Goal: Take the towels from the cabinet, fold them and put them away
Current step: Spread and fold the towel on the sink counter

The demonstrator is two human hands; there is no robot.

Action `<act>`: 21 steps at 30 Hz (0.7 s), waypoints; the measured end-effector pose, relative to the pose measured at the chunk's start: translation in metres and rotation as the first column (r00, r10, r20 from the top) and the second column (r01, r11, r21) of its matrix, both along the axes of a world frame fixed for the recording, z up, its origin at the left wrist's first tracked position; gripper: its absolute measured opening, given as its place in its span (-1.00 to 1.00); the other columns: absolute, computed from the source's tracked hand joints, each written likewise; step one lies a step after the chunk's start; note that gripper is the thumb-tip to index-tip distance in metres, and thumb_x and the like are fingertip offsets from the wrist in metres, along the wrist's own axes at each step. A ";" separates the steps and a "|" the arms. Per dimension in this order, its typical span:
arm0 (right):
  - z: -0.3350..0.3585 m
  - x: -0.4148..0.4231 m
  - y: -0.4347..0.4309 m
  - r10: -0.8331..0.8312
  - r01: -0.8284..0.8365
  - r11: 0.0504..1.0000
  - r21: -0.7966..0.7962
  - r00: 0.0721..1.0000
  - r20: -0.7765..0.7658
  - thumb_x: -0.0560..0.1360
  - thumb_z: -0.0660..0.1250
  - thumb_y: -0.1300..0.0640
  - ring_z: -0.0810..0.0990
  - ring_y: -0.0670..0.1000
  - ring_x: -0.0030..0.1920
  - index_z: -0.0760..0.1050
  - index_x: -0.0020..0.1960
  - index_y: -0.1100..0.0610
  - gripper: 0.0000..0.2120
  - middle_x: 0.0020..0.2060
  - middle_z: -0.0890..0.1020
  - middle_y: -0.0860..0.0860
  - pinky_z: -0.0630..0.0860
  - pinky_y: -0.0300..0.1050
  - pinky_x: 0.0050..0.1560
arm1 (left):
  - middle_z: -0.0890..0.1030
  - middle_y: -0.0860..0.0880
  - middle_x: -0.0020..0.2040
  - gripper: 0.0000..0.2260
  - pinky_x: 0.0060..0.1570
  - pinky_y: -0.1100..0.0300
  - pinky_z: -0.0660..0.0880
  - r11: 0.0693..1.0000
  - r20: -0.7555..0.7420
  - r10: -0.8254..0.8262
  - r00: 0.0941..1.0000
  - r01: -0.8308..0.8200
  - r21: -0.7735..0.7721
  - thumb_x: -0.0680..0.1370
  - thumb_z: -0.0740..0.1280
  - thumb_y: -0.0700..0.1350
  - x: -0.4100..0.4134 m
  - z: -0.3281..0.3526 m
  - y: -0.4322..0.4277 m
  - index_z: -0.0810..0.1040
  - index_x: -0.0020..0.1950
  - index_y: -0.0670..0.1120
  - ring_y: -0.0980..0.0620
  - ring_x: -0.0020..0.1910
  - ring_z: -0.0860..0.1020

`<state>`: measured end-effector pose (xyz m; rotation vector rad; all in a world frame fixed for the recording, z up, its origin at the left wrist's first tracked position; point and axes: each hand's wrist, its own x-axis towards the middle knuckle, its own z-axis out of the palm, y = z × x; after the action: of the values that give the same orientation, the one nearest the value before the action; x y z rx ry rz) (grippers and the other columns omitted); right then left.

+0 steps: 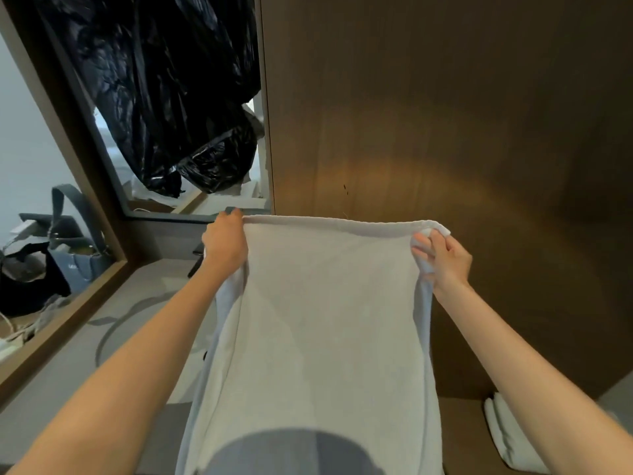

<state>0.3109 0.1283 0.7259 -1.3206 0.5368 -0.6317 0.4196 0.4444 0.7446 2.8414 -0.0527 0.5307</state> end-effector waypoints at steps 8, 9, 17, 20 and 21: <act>0.043 0.066 -0.015 -0.021 0.019 1.000 0.010 0.981 0.190 0.59 0.29 0.04 0.69 -0.05 -0.03 0.56 -0.07 -0.04 -0.90 -0.10 0.71 -0.08 0.59 0.06 0.13 | 0.40 -0.33 0.21 -0.68 -0.21 0.00 0.29 0.994 0.308 0.019 0.951 0.014 -0.106 0.53 0.12 -0.41 0.064 0.044 -0.024 0.40 0.27 -0.26 -0.34 0.00 0.45; 0.048 0.074 -0.018 -0.030 0.029 1.000 0.012 0.977 0.211 0.58 0.30 0.04 0.69 -0.06 -0.03 0.58 -0.06 -0.04 -0.90 -0.10 0.71 -0.08 0.59 0.08 0.14 | 0.39 -0.34 0.21 -0.67 -0.21 0.02 0.22 0.990 0.337 0.012 0.941 0.035 -0.133 0.53 0.09 -0.41 0.071 0.051 -0.027 0.41 0.26 -0.27 -0.33 0.00 0.43; 0.047 0.093 -0.022 -0.074 0.084 0.996 -0.034 0.971 0.227 0.62 0.23 0.03 0.69 -0.09 -0.08 0.56 -0.10 -0.01 -0.82 -0.16 0.69 -0.03 0.59 -0.03 0.14 | 0.39 -0.33 0.19 -0.73 -0.12 0.21 0.10 0.954 0.449 0.024 0.893 0.113 -0.277 0.56 0.05 -0.35 0.093 0.046 -0.040 0.43 0.20 -0.28 -0.27 0.04 0.38; 0.026 0.086 -0.025 -0.086 0.099 0.992 -0.072 0.982 0.166 0.61 0.23 -0.02 0.67 0.01 -0.04 0.56 -0.06 -0.03 -0.84 -0.21 0.67 -0.06 0.60 -0.03 0.11 | 0.44 -0.33 0.13 -0.75 -0.10 0.11 0.25 0.963 0.425 -0.056 0.904 0.162 -0.218 0.56 0.12 -0.33 0.097 0.013 -0.027 0.47 0.19 -0.29 -0.26 -0.01 0.42; 0.018 0.084 -0.026 -0.089 0.100 0.992 -0.071 0.985 0.145 0.61 0.23 -0.02 0.67 0.04 -0.03 0.56 -0.06 -0.02 -0.83 -0.23 0.66 -0.06 0.60 -0.02 0.11 | 0.44 -0.32 0.12 -0.77 -0.09 0.10 0.29 0.961 0.406 -0.089 0.910 0.186 -0.206 0.57 0.13 -0.31 0.095 0.001 -0.023 0.47 0.18 -0.28 -0.22 -0.02 0.42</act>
<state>0.3947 0.1025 0.7442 -1.3174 0.4644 -0.8259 0.5146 0.4214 0.7453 2.4326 -0.2443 0.9956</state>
